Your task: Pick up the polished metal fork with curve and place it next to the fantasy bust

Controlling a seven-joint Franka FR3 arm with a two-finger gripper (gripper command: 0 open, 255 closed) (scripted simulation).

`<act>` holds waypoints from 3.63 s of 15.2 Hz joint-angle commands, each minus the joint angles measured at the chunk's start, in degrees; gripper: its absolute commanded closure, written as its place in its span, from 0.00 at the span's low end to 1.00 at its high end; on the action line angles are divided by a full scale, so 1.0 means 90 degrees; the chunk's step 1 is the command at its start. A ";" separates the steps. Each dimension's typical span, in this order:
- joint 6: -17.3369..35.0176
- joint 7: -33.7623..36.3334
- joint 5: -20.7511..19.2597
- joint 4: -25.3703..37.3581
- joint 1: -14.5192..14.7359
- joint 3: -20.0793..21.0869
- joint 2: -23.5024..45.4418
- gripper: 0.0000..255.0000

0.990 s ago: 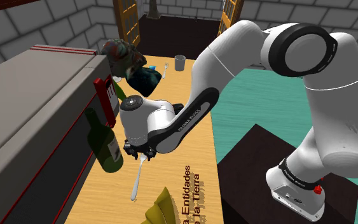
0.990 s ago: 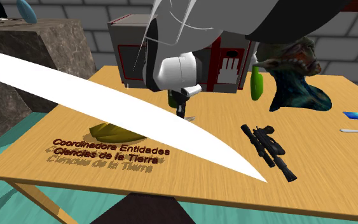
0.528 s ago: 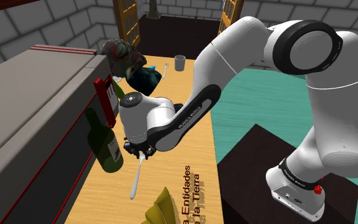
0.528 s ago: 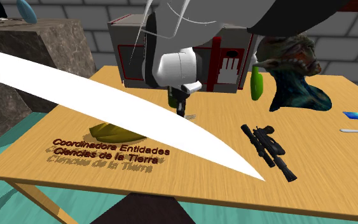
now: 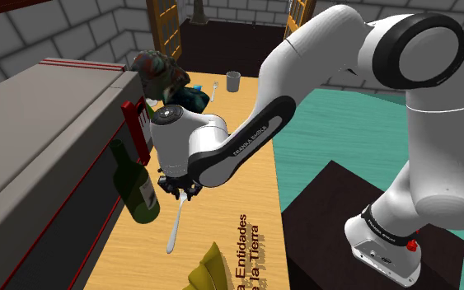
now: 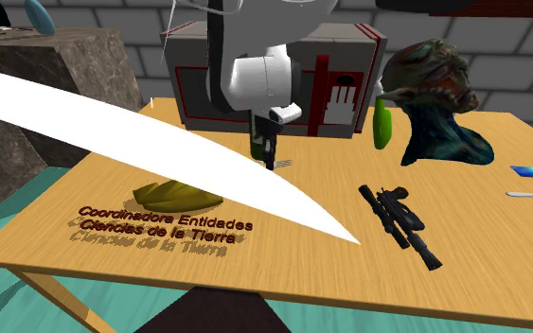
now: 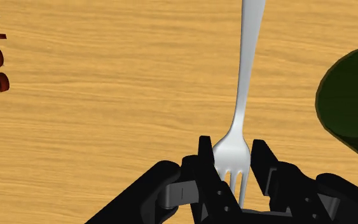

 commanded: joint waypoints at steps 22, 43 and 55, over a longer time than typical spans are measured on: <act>-0.1417 -0.0623 0.0905 0.0359 -0.0416 0.0565 -0.1216 1.00; -0.2953 -0.1001 0.1421 0.1392 -0.0527 0.0782 -0.1850 1.00; -0.3945 -0.1101 0.1507 0.2330 -0.0469 0.0833 -0.1927 1.00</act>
